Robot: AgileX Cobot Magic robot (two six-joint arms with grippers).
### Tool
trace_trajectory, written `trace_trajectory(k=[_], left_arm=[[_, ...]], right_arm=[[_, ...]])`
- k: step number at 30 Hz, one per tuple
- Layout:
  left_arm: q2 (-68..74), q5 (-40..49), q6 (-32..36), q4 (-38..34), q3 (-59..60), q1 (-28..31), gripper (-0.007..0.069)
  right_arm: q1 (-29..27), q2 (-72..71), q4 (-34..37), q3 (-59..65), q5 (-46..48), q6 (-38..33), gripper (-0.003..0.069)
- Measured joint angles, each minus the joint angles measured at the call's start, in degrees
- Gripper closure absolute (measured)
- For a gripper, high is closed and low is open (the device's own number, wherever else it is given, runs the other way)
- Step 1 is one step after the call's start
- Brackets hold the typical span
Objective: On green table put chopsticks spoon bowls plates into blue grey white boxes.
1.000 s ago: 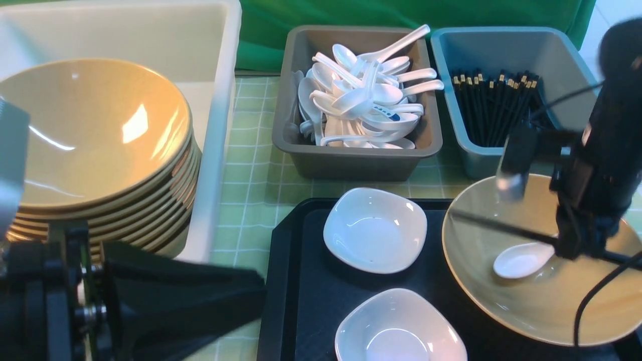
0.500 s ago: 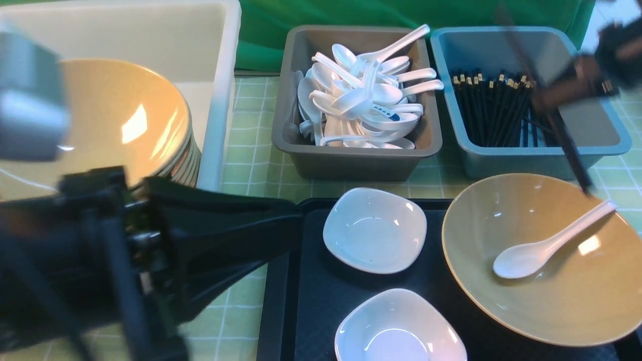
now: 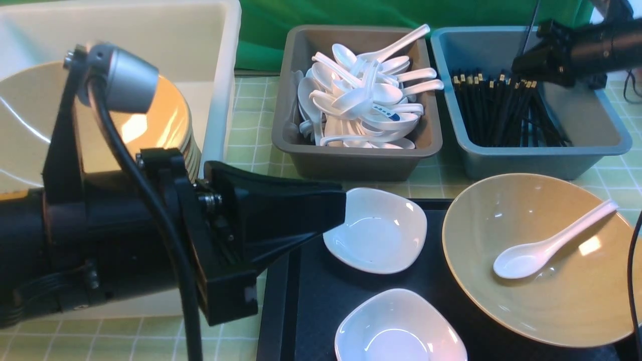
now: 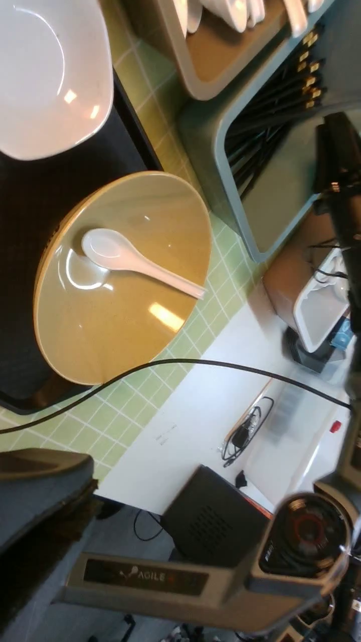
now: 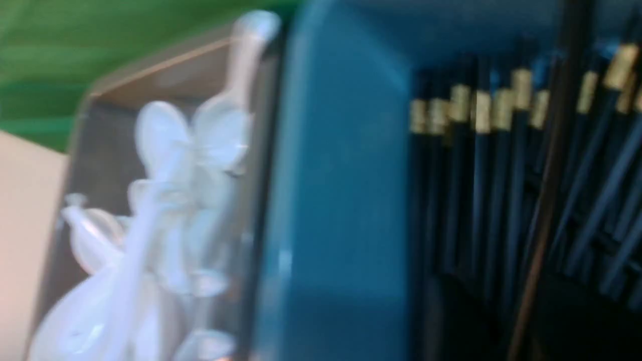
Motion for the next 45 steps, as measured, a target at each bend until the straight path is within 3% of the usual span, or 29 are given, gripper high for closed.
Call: trace_trajectory(k=[3,6,10,14,16,22,24,25,28,34,39,45], left_arm=[[0.0,1.17,0.0,-0.14,0.0,0.0,0.0627],[0.0,2.44,0.0,-0.14,0.0,0.0,0.0627],[0.0,3.66,0.0,-0.14,0.0,0.0,0.0627],[-0.9,4.36,0.0,1.28,-0.08,0.0,0.0627],[-1.31,4.42,0.0,2.4,-0.22,0.0,0.0627],[-3.98,6.28,-7.22,18.12,-3.96,0.0,0.0627],[-4.2,6.62,-9.48,21.55,-4.64,0.0,0.0627],[-4.41,7.47,-14.19,27.66,-5.76,0.0,0.0627],[-4.41,8.3,-19.79,35.38,-6.25,0.0,0.0627],[-4.41,8.85,-26.51,41.41,-6.3,0.0,0.0627],[-4.41,8.96,-27.29,41.81,-6.3,0.0,0.0627],[-4.41,9.38,-27.29,41.81,-6.3,0.0,0.0627]], right_arm=[[-0.8,-0.07,0.0,0.0,2.77,-2.06,0.0231],[-1.8,-1.81,0.0,0.36,7.86,-5.63,0.0155],[-2.73,-7.57,-0.06,4.56,12.26,-12.22,0.0127],[-2.85,-18.82,-0.93,12.24,18.54,-24.93,0.0121],[-2.36,-20.82,-2.64,12.91,19.73,-26.39,0.0121],[8.11,-29.78,-28.29,13.68,23.43,-28.87,0.012],[10.49,-30.32,-32.31,13.73,24.47,-29.51,0.012],[14.69,-30.82,-38.85,14.12,25.6,-31.29,0.012],[20.02,-30.96,-48.09,16.56,25.61,-33.57,0.012],[27.7,-30.96,-63.77,28.11,25.44,-35.67,0.012],[28.53,-30.96,-70.01,36.14,19.79,-35.47,0.012],[26.83,-29.12,-72.09,37.94,14.89,-33.02,0.012]])
